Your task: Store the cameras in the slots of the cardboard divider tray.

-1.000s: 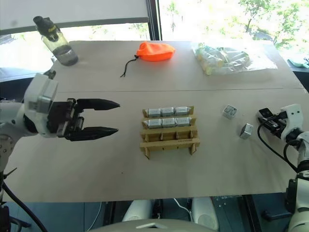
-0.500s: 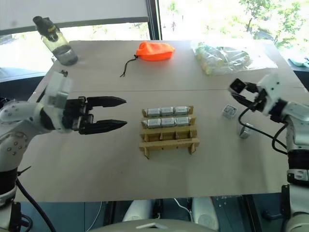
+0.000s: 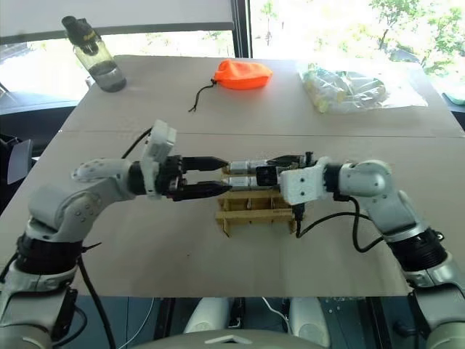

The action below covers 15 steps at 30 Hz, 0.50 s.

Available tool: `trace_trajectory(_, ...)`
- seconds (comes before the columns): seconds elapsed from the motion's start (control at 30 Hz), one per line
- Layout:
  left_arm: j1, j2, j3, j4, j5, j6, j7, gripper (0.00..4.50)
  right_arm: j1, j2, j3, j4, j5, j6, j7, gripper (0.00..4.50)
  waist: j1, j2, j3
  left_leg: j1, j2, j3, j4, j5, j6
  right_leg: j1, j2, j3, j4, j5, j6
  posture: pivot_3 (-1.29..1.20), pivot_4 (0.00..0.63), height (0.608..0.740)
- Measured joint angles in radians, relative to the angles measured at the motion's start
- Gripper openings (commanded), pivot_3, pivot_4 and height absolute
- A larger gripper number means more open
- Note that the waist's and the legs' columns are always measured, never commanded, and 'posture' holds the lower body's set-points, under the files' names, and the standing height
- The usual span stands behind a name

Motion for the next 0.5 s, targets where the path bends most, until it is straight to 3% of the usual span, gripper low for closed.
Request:
trace_trajectory(0.23,-0.057,-0.038,-0.038,0.062,0.028,0.073,0.023,3.45,-0.053,0.034,0.031,0.086,-0.215,-0.261,-0.189,1.87,-0.001,-0.001,0.001,-0.002,0.000,0.000,0.001,0.000,0.000,-0.002,0.000,-0.001,0.000,0.000,0.000,0.00,0.150,0.726)
trace_trajectory(0.5,-0.098,-0.042,-0.038,0.078,0.034,0.092,-0.011,3.45,-0.058,0.017,0.037,0.140,-0.242,-0.378,-0.220,1.87,-0.001,-0.001,0.001,-0.004,0.000,-0.001,0.002,0.000,0.000,-0.003,-0.001,-0.001,0.000,0.000,0.000,0.00,0.150,0.726)
